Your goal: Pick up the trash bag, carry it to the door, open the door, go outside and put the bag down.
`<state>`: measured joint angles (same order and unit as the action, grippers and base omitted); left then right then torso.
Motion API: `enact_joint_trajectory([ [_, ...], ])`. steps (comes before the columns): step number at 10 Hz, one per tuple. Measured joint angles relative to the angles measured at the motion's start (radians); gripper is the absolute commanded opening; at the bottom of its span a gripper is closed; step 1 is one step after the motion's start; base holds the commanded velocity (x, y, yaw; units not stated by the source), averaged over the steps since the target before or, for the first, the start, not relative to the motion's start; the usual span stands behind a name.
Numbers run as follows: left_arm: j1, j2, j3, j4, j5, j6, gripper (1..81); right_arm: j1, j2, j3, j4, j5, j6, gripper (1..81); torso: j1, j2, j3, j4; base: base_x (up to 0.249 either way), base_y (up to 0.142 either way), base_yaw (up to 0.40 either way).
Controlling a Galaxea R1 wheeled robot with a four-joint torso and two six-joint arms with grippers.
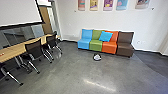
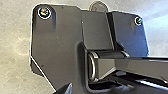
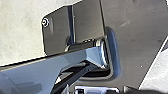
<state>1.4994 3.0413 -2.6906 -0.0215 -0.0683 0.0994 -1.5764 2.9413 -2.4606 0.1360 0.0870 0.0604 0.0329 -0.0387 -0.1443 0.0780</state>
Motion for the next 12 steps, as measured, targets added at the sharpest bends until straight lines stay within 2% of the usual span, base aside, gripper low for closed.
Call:
enact_joint_trajectory([
  [12,-0.002,0.000,0.000,0.000,0.000,0.000,81.1,0.000,0.004,-0.007,-0.001,0.000,0.000,81.1,0.000,0.000,0.000,0.000,0.132,0.000,0.000],
])
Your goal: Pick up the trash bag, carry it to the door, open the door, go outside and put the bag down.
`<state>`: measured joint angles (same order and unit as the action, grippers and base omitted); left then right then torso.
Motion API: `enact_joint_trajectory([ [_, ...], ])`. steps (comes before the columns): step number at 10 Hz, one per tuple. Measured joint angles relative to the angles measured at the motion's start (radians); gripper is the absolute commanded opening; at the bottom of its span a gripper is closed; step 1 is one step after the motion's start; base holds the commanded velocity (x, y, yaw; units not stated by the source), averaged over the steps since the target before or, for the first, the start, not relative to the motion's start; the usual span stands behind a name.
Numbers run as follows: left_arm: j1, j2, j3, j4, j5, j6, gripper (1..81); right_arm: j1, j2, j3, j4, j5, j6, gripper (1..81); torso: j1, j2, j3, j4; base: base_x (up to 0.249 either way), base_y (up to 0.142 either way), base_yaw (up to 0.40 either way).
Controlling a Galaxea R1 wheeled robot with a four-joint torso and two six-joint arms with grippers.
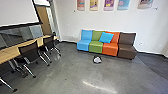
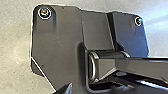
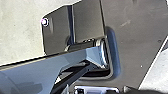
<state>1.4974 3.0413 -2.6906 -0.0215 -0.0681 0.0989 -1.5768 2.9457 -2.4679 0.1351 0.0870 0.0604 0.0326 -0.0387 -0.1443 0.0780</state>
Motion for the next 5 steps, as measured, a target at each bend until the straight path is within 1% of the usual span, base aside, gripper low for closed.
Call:
enact_joint_trajectory([
  [5,0.000,0.000,0.000,0.000,0.000,0.000,81.1,0.000,0.000,0.000,0.000,0.000,0.000,81.1,0.000,0.000,0.000,0.000,0.132,0.000,0.000],
])
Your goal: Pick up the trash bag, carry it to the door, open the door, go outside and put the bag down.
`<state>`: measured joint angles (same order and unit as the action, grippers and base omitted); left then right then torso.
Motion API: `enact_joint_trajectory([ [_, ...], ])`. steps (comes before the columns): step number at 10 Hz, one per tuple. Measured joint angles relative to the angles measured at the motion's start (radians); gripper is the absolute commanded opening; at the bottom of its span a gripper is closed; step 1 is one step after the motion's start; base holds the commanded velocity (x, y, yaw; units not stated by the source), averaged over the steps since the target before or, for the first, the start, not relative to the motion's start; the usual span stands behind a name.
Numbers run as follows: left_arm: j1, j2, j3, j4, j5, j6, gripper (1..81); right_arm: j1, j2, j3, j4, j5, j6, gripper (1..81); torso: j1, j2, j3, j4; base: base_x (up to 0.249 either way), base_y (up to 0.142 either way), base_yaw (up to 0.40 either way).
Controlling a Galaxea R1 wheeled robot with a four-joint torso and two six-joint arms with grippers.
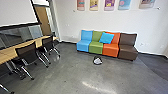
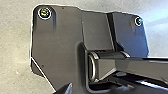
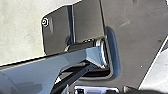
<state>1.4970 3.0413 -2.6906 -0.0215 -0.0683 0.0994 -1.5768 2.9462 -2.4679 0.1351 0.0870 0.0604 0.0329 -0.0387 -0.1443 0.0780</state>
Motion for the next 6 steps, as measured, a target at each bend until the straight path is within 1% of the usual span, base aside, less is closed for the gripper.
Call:
enact_joint_trajectory([
  [6,0.000,0.000,0.000,0.000,0.000,0.000,81.1,0.000,0.000,0.000,0.000,0.000,0.000,81.1,0.000,0.000,0.000,0.000,0.132,0.000,0.000],
])
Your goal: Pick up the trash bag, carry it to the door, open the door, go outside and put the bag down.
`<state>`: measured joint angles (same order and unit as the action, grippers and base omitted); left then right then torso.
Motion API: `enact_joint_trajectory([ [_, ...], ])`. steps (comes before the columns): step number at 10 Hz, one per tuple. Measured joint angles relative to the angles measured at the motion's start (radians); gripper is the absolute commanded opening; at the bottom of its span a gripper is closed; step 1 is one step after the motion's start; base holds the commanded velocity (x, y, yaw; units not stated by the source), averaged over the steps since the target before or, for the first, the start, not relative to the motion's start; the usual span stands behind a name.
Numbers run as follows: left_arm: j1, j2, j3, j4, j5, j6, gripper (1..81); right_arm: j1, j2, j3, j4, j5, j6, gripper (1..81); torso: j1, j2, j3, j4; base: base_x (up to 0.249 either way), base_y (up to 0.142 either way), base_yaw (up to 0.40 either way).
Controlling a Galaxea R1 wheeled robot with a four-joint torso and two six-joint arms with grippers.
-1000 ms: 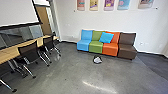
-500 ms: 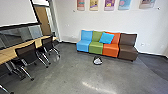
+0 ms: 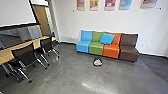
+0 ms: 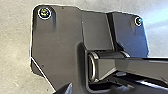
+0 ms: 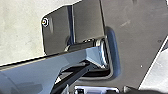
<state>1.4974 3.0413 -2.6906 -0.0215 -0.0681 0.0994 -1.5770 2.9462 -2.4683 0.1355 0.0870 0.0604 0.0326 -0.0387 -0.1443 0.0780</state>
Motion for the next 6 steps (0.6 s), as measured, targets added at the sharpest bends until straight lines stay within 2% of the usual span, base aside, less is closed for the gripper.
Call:
enact_joint_trajectory([
  [2,0.000,0.000,0.000,0.000,0.000,0.000,81.1,0.000,0.001,0.000,0.000,0.000,0.000,81.1,0.000,0.000,0.000,0.000,0.133,0.000,0.000],
  [6,-0.001,-0.007,-0.001,0.000,-0.001,0.000,81.1,-0.002,0.006,-0.002,0.000,0.001,0.000,81.1,0.000,0.000,0.000,0.000,0.132,-0.066,0.000],
])
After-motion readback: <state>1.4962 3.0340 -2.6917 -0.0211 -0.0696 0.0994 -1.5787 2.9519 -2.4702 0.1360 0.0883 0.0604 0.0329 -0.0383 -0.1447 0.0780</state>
